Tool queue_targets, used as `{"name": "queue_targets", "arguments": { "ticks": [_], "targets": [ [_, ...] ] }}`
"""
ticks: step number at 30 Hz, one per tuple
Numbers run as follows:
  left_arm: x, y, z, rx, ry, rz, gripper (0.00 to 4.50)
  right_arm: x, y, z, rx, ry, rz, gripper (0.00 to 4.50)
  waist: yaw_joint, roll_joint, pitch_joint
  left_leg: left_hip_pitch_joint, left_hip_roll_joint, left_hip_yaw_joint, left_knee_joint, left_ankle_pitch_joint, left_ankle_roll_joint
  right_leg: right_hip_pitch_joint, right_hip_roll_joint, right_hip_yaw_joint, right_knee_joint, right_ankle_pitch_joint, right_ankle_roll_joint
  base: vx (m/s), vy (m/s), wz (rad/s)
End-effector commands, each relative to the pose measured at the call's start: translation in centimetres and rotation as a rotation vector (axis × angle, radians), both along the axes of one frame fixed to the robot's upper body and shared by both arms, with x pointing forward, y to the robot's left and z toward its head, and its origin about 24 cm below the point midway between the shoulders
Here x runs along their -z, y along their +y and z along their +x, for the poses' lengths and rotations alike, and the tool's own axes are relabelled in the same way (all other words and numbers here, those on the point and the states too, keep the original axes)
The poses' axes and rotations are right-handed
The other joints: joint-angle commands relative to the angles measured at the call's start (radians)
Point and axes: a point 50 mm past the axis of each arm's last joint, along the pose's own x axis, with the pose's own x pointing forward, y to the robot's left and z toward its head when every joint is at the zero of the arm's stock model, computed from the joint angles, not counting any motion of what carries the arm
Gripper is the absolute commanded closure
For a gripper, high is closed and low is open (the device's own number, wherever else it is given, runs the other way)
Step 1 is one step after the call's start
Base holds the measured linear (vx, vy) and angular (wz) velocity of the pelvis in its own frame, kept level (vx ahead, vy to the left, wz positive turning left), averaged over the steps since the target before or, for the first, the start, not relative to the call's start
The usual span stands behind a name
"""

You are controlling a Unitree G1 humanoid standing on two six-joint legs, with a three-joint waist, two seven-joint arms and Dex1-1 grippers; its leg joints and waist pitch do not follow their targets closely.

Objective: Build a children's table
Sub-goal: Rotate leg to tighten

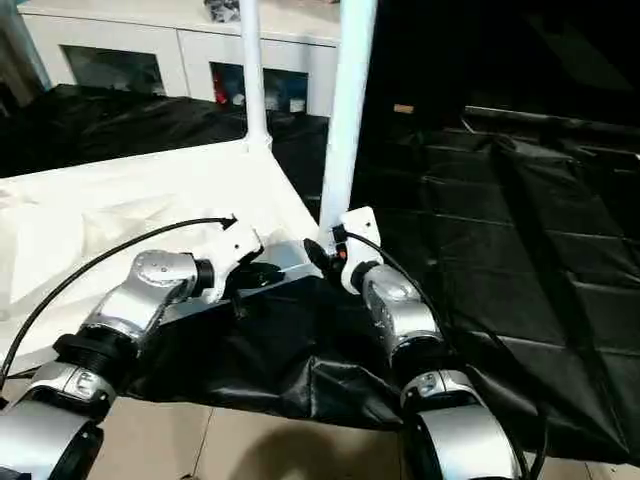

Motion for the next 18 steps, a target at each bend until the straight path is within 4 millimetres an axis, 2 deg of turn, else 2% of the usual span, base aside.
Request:
{"name": "queue_targets", "arguments": {
  "ticks": [1,2,3,7,8,9,15,16,18],
  "targets": [
    [-0.2,-2.9,-0.7,0.109,0.0,-0.067,4.5,0.3,2.5,-0.7,-0.166,0.026,0.0,0.78,0.0,0.001,-0.052,0.0,0.022,-0.006,-0.068,-0.322,0.022,0.04,-0.059,0.043,-0.092,-0.362,-0.173,0.0,0.0,0.0],
    [-0.2,-2.0,-0.8,0.128,0.011,-0.053,4.5,0.0,1.9,-1.0,-0.262,0.007,0.006,0.78,0.002,0.002,-0.054,0.0,0.023,-0.005,-0.067,-0.306,0.026,0.041,-0.06,0.045,-0.09,-0.341,-0.176,0.0,0.0,0.0],
    [-0.1,-1.7,-0.8,0.134,0.016,-0.045,4.5,-0.2,1.7,-1.1,-0.303,0.0,0.007,0.78,0.005,0.002,-0.056,-0.002,0.023,-0.005,-0.066,-0.298,0.033,0.046,-0.059,0.043,-0.087,-0.318,-0.184,0.0,0.0,0.0],
    [-0.1,-0.1,-0.8,0.161,0.036,-0.023,4.5,-0.5,0.4,-2.0,-0.477,-0.004,-0.005,0.78,0.011,0.0,-0.056,-0.005,0.023,-0.002,-0.063,-0.251,0.058,0.051,-0.059,0.044,-0.082,-0.246,-0.204,0.0,0.0,0.0],
    [-0.2,0.2,-0.9,0.173,0.042,-0.024,4.5,-0.6,0.1,-2.2,-0.516,0.003,-0.005,0.78,0.011,-0.004,-0.057,-0.006,0.022,-0.001,-0.062,-0.247,0.063,0.052,-0.058,0.044,-0.081,-0.241,-0.203,0.0,0.0,0.0],
    [-0.2,0.3,-0.9,0.182,0.046,-0.024,4.5,-0.6,-0.1,-2.4,-0.542,0.009,-0.004,0.78,0.014,0.0,-0.056,-0.004,0.025,-0.001,-0.063,-0.242,0.063,0.051,-0.059,0.044,-0.078,-0.237,-0.21,0.0,0.0,0.0],
    [-0.6,2.1,-1.2,0.282,0.089,-0.011,4.5,-1.0,-1.2,-3.8,-0.741,0.058,0.016,0.78,0.025,0.001,-0.055,-0.002,0.031,0.002,-0.064,-0.244,0.06,0.05,-0.058,0.041,-0.076,-0.24,-0.221,0.0,0.0,0.0],
    [-0.6,2.1,-1.2,0.282,0.089,-0.01,4.5,-1.0,-1.2,-3.8,-0.742,0.059,0.016,1.01,0.026,0.001,-0.054,-0.001,0.031,0.002,-0.064,-0.252,0.056,0.049,-0.058,0.041,-0.077,-0.25,-0.222,0.0,0.0,0.0],
    [-0.6,2.6,-1.1,0.274,0.092,0.011,4.5,-1.0,-1.3,-4.0,-0.771,0.076,0.008,1.08,0.029,0.0,-0.054,0.0,0.031,0.002,-0.065,-0.257,0.047,0.048,-0.059,0.041,-0.077,-0.264,-0.218,0.0,0.0,0.0]
  ]
}}
